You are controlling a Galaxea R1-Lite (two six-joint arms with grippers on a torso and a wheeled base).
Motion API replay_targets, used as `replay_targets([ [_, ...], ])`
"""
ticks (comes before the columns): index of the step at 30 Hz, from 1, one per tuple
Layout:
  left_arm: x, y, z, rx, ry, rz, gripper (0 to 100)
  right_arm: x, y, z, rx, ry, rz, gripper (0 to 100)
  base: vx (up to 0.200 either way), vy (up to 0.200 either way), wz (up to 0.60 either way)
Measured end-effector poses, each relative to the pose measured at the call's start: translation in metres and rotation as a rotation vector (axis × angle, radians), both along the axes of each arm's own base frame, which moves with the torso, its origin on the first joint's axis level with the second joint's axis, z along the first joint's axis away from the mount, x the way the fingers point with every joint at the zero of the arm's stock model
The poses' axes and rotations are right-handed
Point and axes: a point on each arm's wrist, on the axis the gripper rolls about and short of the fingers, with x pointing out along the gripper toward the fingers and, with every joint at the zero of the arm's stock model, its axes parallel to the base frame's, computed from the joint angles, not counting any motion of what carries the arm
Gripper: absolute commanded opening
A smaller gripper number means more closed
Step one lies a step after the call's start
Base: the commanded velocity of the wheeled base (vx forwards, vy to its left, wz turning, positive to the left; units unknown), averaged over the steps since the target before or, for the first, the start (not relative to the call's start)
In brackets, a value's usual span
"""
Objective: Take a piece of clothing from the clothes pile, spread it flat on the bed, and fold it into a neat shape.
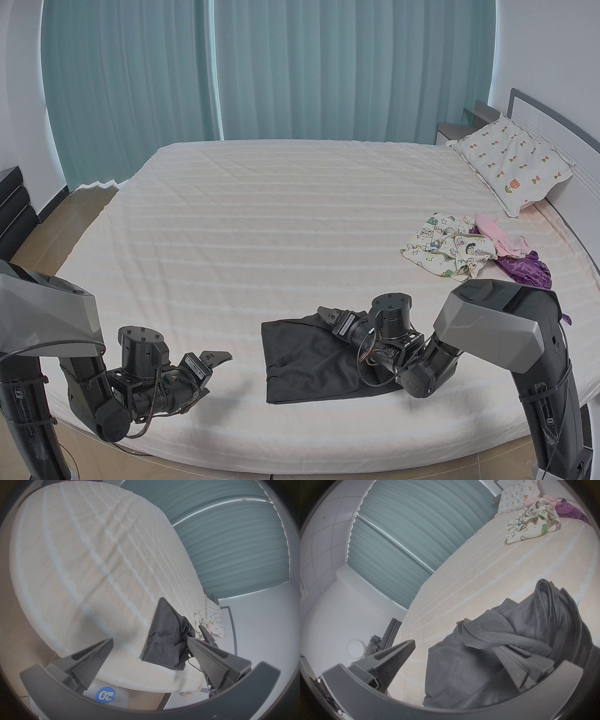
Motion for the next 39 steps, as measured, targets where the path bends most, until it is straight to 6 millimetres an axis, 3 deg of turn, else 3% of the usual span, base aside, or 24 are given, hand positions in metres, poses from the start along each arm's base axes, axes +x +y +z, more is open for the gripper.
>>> replay_targets([
  [7, 0.000, 0.000, 0.000, 0.001, 0.001, 0.000, 100, 0.022, -0.020, 0.007, 0.054, -0.094, -0.064, 100, 0.000, 0.000, 0.00],
  [12, 0.000, 0.000, -0.001, 0.001, 0.002, -0.001, 100, 0.035, -0.038, 0.001, 0.067, -0.124, -0.115, 100, 0.000, 0.000, 0.00],
  [25, -0.001, 0.000, -0.001, 0.003, 0.004, -0.002, 100, 0.043, -0.067, -0.009, 0.049, -0.098, -0.176, 100, 0.000, 0.000, 0.00],
  [39, -0.001, 0.000, -0.001, 0.004, 0.006, -0.004, 100, -0.002, -0.102, 0.005, -0.012, 0.010, -0.110, 100, 0.000, 0.000, 0.00],
])
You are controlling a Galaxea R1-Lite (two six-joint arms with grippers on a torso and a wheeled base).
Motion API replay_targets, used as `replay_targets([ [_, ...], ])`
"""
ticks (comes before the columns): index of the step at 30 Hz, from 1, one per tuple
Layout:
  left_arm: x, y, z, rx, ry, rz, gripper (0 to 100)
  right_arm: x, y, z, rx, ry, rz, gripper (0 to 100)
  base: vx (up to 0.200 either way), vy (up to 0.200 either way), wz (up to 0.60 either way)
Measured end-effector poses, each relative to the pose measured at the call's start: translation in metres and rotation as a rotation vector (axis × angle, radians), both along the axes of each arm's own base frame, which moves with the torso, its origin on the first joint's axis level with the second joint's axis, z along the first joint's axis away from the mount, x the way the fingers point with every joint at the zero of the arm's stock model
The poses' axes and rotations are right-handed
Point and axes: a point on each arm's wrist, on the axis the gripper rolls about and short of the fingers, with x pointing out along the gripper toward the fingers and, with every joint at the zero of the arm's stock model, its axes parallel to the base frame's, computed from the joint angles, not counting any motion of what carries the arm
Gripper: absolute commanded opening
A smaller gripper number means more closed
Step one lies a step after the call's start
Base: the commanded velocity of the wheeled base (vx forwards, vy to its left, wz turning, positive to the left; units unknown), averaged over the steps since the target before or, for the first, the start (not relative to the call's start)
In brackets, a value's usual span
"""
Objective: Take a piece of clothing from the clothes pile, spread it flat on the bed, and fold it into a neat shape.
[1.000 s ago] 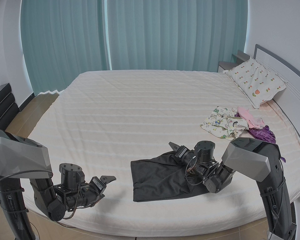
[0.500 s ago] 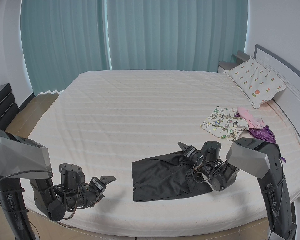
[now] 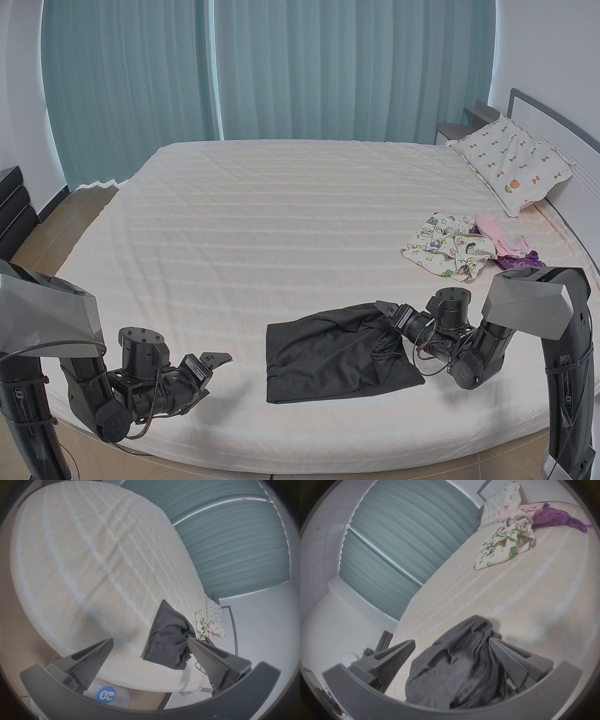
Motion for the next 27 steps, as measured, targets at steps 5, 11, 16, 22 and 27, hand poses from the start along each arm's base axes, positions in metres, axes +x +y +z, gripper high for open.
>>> replay_targets([
  [5, 0.000, 0.000, 0.000, 0.000, 0.001, 0.000, 100, -0.015, -0.008, -0.003, -0.073, 0.025, 0.062, 100, 0.000, 0.000, 0.00],
  [11, -0.001, 0.000, 0.000, 0.001, 0.002, -0.001, 100, -0.034, -0.009, -0.011, -0.147, 0.063, 0.167, 100, 0.000, 0.000, 0.00],
  [16, 0.000, 0.000, 0.000, 0.001, 0.001, -0.001, 100, -0.039, -0.006, -0.015, -0.174, 0.077, 0.173, 100, 0.000, 0.000, 0.00],
  [22, 0.000, 0.000, 0.000, 0.001, -0.001, -0.001, 100, -0.047, -0.001, -0.018, -0.219, 0.084, 0.195, 100, 0.000, 0.000, 0.00],
  [27, 0.000, 0.000, -0.001, 0.003, 0.001, 0.000, 100, -0.051, 0.003, -0.021, -0.244, 0.094, 0.221, 0, 0.000, 0.000, 0.00],
])
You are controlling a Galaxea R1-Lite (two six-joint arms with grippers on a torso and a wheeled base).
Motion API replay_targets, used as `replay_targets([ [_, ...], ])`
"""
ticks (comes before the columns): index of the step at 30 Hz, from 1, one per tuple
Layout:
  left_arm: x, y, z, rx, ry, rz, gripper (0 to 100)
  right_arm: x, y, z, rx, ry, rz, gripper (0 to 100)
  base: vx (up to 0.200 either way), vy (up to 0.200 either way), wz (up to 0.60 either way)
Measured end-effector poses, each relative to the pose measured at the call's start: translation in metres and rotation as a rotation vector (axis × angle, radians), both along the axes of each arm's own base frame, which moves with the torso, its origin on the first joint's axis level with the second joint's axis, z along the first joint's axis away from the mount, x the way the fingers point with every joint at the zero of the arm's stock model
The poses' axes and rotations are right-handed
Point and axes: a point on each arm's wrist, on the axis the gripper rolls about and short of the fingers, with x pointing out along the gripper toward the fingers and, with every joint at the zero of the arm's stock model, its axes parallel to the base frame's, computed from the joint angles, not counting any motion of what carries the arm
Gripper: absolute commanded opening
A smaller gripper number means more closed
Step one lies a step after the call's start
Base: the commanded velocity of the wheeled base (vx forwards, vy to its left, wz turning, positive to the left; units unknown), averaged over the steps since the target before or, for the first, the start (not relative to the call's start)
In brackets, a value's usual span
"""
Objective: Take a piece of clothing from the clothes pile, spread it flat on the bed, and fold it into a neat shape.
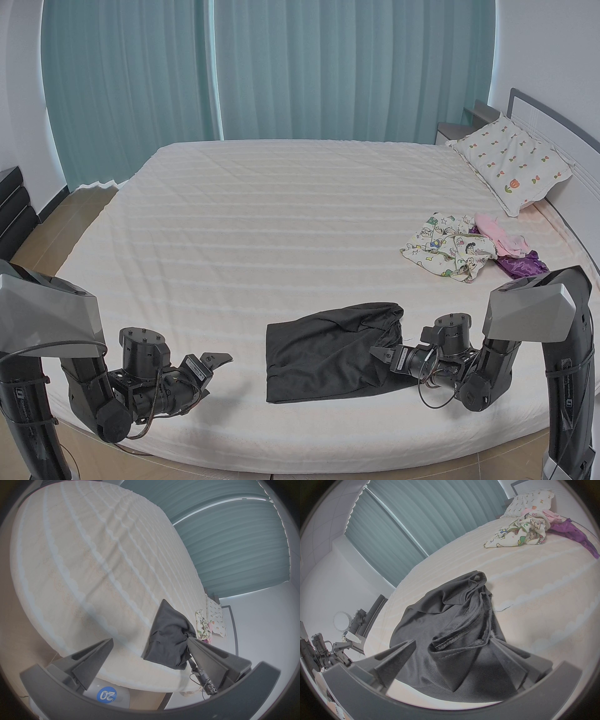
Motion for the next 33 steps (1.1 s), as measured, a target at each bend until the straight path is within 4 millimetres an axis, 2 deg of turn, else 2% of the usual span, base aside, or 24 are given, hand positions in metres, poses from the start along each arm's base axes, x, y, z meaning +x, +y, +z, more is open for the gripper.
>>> replay_targets([
  [4, 0.000, 0.000, 0.000, 0.005, -0.002, 0.008, 100, -0.002, -0.002, 0.000, -0.030, -0.007, 0.013, 0, 0.000, 0.000, 0.00],
  [22, 0.001, 0.000, -0.001, 0.006, -0.002, 0.008, 100, -0.013, -0.041, 0.011, -0.145, -0.012, -0.017, 0, 0.000, 0.000, 0.00],
  [33, 0.001, 0.000, -0.001, 0.006, -0.001, 0.008, 100, -0.019, -0.056, 0.004, -0.225, 0.081, -0.009, 0, 0.000, 0.000, 0.00],
])
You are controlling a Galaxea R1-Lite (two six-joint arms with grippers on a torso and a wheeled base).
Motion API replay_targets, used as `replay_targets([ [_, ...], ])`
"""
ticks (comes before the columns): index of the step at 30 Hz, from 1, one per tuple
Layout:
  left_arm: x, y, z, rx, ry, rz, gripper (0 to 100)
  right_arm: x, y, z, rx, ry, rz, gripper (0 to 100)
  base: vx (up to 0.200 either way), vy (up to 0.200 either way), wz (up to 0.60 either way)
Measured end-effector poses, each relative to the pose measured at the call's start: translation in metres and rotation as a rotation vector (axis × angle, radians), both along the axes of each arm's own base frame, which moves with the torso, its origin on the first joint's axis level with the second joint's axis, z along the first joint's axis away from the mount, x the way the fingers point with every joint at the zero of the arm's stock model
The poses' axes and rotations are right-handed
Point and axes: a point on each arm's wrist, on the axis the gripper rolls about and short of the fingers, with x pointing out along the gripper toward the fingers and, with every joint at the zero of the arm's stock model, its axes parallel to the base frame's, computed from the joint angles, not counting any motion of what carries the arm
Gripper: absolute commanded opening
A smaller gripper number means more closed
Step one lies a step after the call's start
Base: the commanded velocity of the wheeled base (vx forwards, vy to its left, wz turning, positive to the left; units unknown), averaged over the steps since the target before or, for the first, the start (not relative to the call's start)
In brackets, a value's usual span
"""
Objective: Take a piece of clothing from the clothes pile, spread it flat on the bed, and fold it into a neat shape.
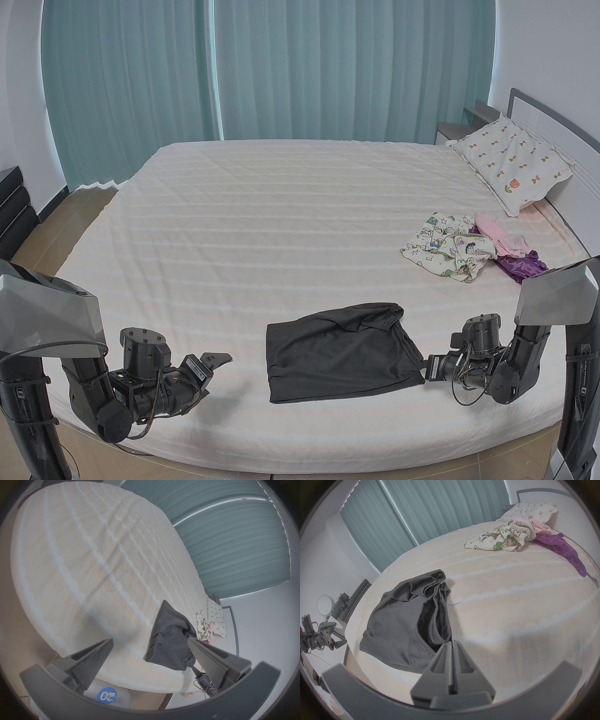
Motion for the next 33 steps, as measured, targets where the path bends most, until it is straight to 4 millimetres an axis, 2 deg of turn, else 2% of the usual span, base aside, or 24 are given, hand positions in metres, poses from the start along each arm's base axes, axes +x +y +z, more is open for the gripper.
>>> replay_targets([
  [6, 0.000, 0.000, 0.000, 0.000, 0.000, 0.001, 100, 0.000, -0.003, -0.002, -0.021, 0.001, 0.007, 0, 0.000, 0.000, 0.00],
  [7, 0.000, 0.000, 0.000, 0.000, 0.000, 0.000, 100, -0.001, -0.004, -0.002, -0.030, 0.001, 0.013, 100, 0.000, 0.000, 0.00],
  [15, 0.000, 0.000, 0.000, 0.001, 0.000, 0.001, 100, -0.001, -0.007, -0.003, -0.037, -0.012, 0.036, 100, 0.000, 0.000, 0.00],
  [20, 0.000, 0.000, 0.000, 0.001, 0.000, 0.001, 100, 0.004, -0.009, 0.005, -0.004, -0.050, 0.028, 100, 0.000, 0.000, 0.00],
  [23, 0.000, 0.000, 0.000, 0.000, 0.001, 0.002, 100, 0.012, -0.020, 0.014, 0.026, -0.079, 0.007, 100, 0.000, 0.000, 0.00],
  [27, 0.001, 0.000, 0.000, -0.001, -0.001, 0.003, 100, 0.020, -0.030, 0.027, 0.128, -0.080, 0.041, 100, 0.000, 0.000, 0.00],
  [33, 0.001, 0.000, 0.000, -0.001, -0.002, 0.004, 100, 0.032, -0.022, 0.039, 0.299, -0.026, -0.033, 100, 0.000, 0.000, 0.00],
])
